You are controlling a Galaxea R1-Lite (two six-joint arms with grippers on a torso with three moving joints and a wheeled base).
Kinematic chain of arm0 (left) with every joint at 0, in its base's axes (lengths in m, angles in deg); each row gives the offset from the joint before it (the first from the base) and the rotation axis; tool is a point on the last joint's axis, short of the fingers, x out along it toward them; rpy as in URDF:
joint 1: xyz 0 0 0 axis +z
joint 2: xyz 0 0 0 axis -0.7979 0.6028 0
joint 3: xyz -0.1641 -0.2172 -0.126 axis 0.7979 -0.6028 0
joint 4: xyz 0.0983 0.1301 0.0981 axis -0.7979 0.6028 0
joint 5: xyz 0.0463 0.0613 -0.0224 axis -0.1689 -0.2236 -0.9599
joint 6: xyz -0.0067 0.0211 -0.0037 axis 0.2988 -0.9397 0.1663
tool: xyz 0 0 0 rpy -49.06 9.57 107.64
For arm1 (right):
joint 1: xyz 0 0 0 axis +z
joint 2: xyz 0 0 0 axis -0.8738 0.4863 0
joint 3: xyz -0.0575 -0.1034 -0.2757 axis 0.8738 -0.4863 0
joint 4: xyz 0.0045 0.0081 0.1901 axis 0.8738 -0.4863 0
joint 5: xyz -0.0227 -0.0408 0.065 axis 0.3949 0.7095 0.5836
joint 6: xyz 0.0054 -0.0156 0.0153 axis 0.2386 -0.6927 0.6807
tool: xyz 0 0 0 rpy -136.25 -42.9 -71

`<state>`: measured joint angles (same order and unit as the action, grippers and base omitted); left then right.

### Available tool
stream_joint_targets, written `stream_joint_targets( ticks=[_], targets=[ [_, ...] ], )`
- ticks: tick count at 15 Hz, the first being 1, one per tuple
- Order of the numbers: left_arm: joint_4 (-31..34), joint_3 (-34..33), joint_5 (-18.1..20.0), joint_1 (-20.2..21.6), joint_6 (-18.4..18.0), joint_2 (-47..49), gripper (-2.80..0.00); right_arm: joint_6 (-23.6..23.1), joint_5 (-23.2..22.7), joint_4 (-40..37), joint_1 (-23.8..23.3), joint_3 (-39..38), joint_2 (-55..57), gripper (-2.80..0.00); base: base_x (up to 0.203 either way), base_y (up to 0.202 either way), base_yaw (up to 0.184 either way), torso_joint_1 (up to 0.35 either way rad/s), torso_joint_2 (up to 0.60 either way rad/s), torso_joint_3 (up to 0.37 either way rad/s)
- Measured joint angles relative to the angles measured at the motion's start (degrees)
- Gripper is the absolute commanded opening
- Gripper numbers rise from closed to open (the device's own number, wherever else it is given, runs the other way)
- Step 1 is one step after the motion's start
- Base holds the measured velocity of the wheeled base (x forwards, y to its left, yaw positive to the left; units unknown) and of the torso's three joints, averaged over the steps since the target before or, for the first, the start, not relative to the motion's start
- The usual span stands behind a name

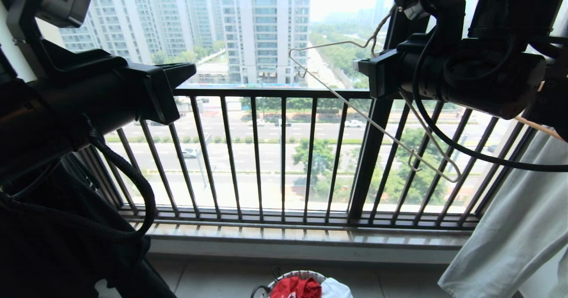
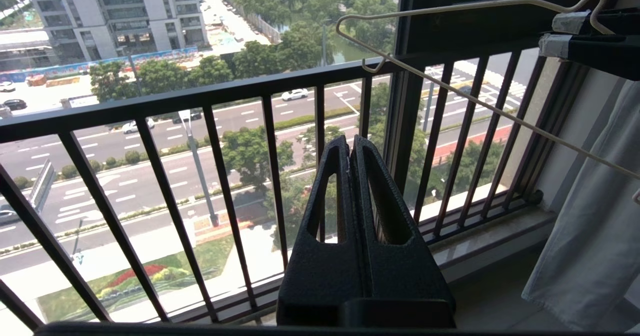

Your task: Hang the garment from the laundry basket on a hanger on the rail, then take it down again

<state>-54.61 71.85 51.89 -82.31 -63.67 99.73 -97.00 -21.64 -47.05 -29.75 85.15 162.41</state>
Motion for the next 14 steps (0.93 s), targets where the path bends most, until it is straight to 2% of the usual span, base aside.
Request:
stream_joint_targets(
  ticks=[4,6,9,10,12,14],
  targets=[
    [0.7,0.0,0.0,0.0,-0.9,0.3,-2.8,0.8,0.4,-3.1,0.5,-3.7,-6.0,0.0,0.0,0.0,0.0,0.0,0.0,0.0],
    [0.5,-0.5,-0.2,-0.1,-2.8,0.6,-2.8,3.6,0.1,-7.4,1.5,-5.9,-12.0,0.0,0.0,0.0,0.0,0.0,0.0,0.0],
    [0.6,-4.0,-0.4,-0.1,-2.9,-1.0,-2.8,8.9,-0.7,-16.7,3.0,-7.9,-23.5,0.0,0.0,0.0,0.0,0.0,0.0,0.0],
    [1.0,-5.6,-1.1,-0.1,-3.1,-2.3,-2.8,10.1,-0.9,-19.9,3.3,-8.4,-27.8,-2.8,0.0,0.0,0.0,0.0,0.0,0.0],
    [2.3,-9.1,-2.7,0.1,-3.0,-5.3,-2.8,11.4,-1.2,-25.8,3.7,-9.9,-36.1,-2.8,0.0,0.0,0.0,0.0,0.0,0.0],
    [2.9,-12.9,-3.2,1.4,-1.1,-9.0,-2.8,12.1,-1.4,-30.6,3.7,-12.1,-44.4,-2.8,0.0,0.0,0.0,0.0,0.0,0.0]
  ],
)
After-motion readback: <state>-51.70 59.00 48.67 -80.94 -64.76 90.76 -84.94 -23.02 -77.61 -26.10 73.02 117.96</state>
